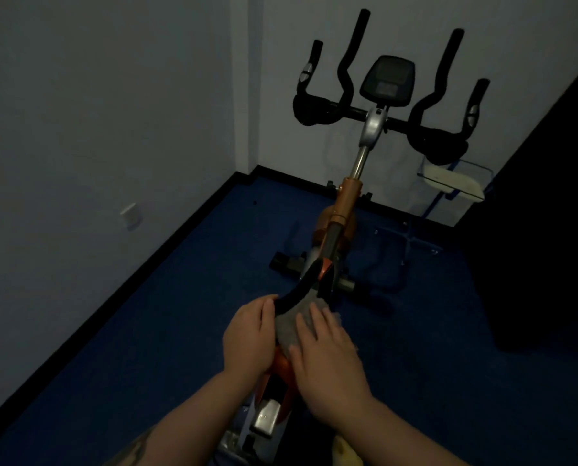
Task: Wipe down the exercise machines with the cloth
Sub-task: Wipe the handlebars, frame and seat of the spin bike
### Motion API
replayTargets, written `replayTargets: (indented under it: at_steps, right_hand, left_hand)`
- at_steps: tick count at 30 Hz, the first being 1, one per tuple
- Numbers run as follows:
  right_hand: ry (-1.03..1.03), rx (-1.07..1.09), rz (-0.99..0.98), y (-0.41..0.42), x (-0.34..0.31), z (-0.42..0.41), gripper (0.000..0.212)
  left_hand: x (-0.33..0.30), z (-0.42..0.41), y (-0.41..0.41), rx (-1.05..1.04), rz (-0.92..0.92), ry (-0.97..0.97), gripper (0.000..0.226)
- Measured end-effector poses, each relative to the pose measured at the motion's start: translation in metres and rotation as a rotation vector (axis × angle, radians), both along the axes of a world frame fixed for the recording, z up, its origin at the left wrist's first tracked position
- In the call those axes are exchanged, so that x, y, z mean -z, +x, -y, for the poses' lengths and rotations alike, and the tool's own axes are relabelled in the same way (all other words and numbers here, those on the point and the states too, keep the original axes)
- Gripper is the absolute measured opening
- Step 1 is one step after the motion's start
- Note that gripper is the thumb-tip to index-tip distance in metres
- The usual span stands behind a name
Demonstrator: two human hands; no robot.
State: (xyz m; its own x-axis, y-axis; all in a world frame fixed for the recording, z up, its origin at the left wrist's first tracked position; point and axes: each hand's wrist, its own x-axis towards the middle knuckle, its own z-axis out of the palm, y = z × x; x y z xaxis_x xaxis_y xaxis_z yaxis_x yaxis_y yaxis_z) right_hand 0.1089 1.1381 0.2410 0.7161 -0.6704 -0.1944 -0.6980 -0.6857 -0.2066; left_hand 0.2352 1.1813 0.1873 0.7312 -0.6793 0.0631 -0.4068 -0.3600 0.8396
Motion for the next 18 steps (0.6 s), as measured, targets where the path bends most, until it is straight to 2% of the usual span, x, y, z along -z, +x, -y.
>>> replayTargets:
  at_steps: [4,6,9,13,16,18]
  right_hand:
    - [-0.159,0.063,0.043,0.012,0.003,0.015,0.052]
    - [-0.149,0.130,0.040,0.022,0.009,0.017,0.053]
    - [-0.166,0.086,0.003,0.016,0.017,-0.016,0.056]
    - [-0.120,0.049,0.036,-0.010,0.010,-0.032,0.057]
    - [0.090,0.237,0.081,0.002,0.009,-0.003,0.061]
    - [0.110,0.347,0.131,0.009,0.012,0.001,0.062]
  left_hand:
    - [-0.001,-0.001,0.000,0.028,0.019,0.013,0.036]
    - [0.000,-0.002,0.000,0.039,0.026,0.034,0.038]
    - [-0.001,-0.004,-0.001,0.037,0.018,0.042,0.038]
    - [-0.001,-0.003,0.000,0.038,0.027,0.034,0.036]
    - [-0.002,-0.003,0.000,0.045,0.045,0.044,0.038]
    - [-0.003,-0.004,-0.001,0.047,0.059,0.048,0.037]
